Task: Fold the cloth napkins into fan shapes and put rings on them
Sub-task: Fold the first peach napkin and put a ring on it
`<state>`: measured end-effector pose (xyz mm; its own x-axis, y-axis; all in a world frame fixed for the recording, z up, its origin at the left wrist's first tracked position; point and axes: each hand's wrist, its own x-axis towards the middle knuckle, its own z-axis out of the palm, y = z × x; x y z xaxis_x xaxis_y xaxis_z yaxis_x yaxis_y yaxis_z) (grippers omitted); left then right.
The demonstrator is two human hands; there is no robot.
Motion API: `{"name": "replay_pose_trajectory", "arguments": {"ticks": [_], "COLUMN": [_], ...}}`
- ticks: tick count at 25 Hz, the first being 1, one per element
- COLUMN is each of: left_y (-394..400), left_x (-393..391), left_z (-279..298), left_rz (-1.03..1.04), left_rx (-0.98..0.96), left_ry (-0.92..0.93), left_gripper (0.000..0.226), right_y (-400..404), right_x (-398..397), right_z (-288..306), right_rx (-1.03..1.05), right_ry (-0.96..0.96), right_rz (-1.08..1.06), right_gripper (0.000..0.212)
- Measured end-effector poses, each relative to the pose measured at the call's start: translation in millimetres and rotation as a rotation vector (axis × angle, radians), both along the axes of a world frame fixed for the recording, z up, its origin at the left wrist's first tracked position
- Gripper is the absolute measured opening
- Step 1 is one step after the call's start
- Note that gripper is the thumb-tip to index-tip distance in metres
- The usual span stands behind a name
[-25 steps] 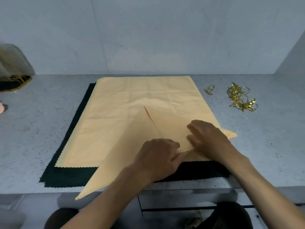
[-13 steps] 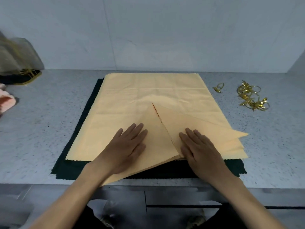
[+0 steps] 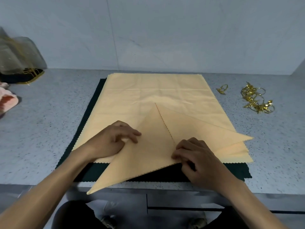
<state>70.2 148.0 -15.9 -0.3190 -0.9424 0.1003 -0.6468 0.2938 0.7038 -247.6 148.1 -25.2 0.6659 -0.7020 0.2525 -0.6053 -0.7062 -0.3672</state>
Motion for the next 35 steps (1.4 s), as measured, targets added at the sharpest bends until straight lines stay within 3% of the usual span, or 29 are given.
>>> {"name": "replay_pose_trajectory", "arguments": {"ticks": [4, 7, 9, 11, 13, 15, 17, 22, 29, 32, 33, 35], "left_y": [-4.1, -6.7, -6.5, -5.9, -12.6, -21.4, -26.9, -22.3, -29.3, -33.3, -33.7, -43.7], "left_x": [15.3, 18.7, 13.2, -5.6, -25.6, -41.5, -50.6, -61.5, -65.6, -62.8, -63.1, -65.7], "left_z": [17.0, 22.5, 19.7, 19.2, 17.0, 13.0, 6.6, -1.4, -6.4, -6.7, -3.3, -2.3], "left_rz": [-0.176, -0.226, -0.122, 0.118, 0.316, 0.41, 0.514, 0.676, 0.693, 0.639, 0.616, 0.534], "left_rx": [0.315, 0.311, 0.254, 0.273, 0.29, 0.245, 0.174, 0.027, -0.003, -0.022, -0.021, -0.138], "left_ry": [-0.027, -0.115, -0.029, 0.192, 0.249, 0.124, -0.02, -0.023, -0.078, -0.103, -0.164, -0.383], "left_gripper": [0.051, 0.045, 0.043, 0.021, 0.049, 0.054, 0.053, 0.043, 0.043, 0.015, 0.009, 0.03], "right_y": [0.3, 1.6, 0.6, 1.3, 4.3, 7.8, 11.7, 9.4, 8.7, 7.8, 7.6, 6.9], "right_x": [-0.7, 2.0, 4.1, 5.5, 8.8, 15.2, 24.8, 36.8, 38.9, 40.8, 41.3, 42.0], "right_z": [-5.5, -9.9, -10.6, -8.3, -0.4, 7.0, 12.1, 13.2, 12.9, 14.3, 14.4, 13.7], "right_rx": [-0.022, -0.065, -0.081, -0.039, 0.091, 0.198, 0.218, 0.242, 0.217, 0.192, 0.191, 0.196], "right_ry": [-0.078, -0.112, -0.106, -0.129, -0.208, -0.226, -0.2, -0.135, -0.07, -0.041, -0.039, -0.052], "right_rz": [-0.042, -0.074, -0.072, -0.078, -0.148, -0.267, -0.392, -0.53, -0.561, -0.576, -0.579, -0.58], "right_gripper": [0.025, 0.019, 0.012, 0.018, 0.036, 0.046, 0.035, 0.032, 0.03, 0.028, 0.028, 0.026]}}
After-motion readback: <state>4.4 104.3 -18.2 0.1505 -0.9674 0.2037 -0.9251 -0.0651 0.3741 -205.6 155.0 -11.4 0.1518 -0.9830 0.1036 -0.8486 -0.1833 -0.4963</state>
